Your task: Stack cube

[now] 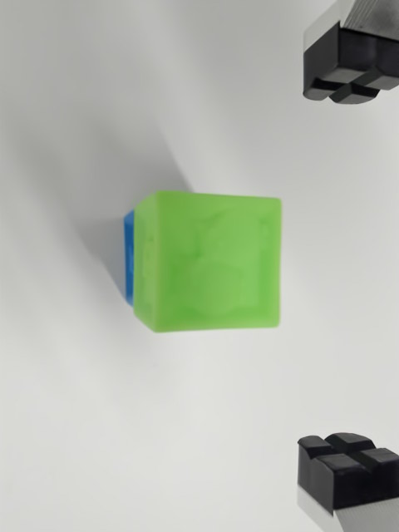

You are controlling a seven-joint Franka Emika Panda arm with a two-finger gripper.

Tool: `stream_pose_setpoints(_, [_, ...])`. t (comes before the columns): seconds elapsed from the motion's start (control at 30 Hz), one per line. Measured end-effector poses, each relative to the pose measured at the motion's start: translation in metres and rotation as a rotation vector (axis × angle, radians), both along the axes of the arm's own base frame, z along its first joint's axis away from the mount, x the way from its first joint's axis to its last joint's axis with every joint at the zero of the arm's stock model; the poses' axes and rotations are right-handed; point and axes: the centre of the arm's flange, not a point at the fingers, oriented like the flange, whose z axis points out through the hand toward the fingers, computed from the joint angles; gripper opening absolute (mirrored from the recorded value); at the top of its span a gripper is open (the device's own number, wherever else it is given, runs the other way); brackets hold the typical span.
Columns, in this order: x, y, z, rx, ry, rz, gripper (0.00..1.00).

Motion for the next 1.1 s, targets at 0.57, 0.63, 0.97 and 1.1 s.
stream_pose_setpoints(0.57, [0.0,0.0,0.073,-0.001,-0.001,0.0,1.0])
stream_pose_setpoints(0.63, [0.0,0.0,0.082,-0.001,-0.001,0.0,1.0])
stream_pose_setpoints(0.97, [0.001,0.0,0.121,-0.002,-0.001,0.0,1.0])
stream_pose_setpoints(1.1, [0.001,0.0,0.135,-0.002,-0.001,0.001,1.0])
